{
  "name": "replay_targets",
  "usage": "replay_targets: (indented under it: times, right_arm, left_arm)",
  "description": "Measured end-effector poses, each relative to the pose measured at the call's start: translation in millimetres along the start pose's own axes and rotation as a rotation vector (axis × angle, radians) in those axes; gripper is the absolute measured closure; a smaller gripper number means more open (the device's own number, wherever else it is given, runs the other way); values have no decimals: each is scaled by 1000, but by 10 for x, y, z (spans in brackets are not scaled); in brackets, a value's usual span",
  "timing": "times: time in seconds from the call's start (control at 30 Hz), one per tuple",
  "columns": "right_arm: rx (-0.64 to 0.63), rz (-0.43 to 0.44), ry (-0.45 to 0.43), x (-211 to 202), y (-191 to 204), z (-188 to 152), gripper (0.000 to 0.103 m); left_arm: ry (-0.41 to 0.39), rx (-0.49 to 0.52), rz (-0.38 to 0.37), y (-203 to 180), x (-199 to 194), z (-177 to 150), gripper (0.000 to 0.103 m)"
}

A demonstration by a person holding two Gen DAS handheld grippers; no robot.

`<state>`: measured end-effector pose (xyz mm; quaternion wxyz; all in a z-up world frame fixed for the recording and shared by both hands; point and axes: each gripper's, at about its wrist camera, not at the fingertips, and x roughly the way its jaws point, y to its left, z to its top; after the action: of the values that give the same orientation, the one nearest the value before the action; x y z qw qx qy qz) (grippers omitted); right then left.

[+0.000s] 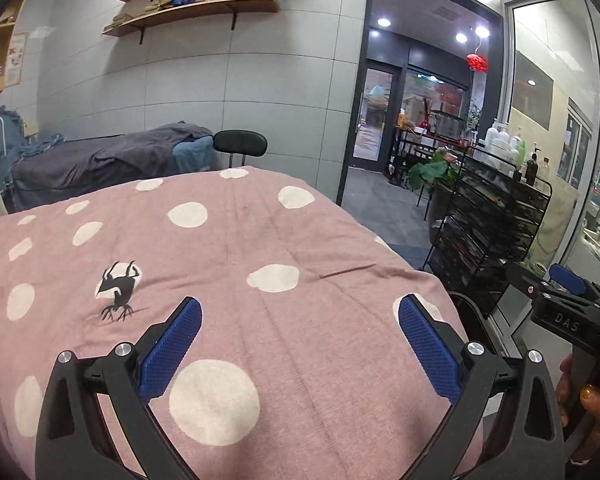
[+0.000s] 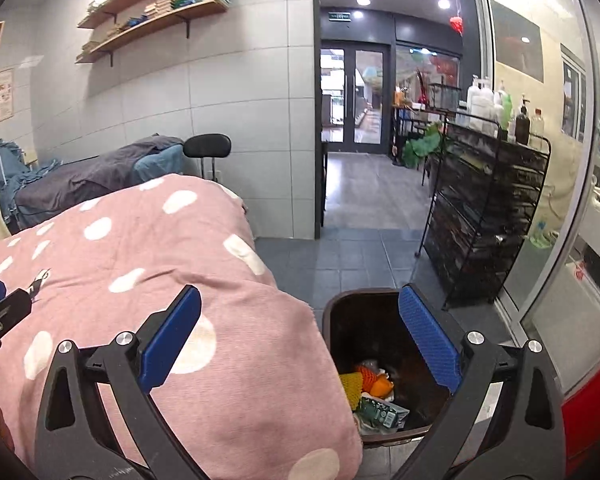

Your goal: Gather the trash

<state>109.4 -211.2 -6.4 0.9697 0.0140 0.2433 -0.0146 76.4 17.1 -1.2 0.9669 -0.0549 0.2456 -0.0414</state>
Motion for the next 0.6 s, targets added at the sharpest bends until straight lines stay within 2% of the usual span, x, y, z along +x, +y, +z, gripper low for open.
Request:
replay_targets:
  times: [0.33, 0.6]
  right_arm:
    - [-15, -13, -40, -281, 105, -81, 6]
    - [2, -15, -37, -283, 51, -86, 6]
  left_arm:
    - [-52, -23, 30, 83, -262, -95, 6]
    - [-66, -25, 28, 68, -284, -83, 6]
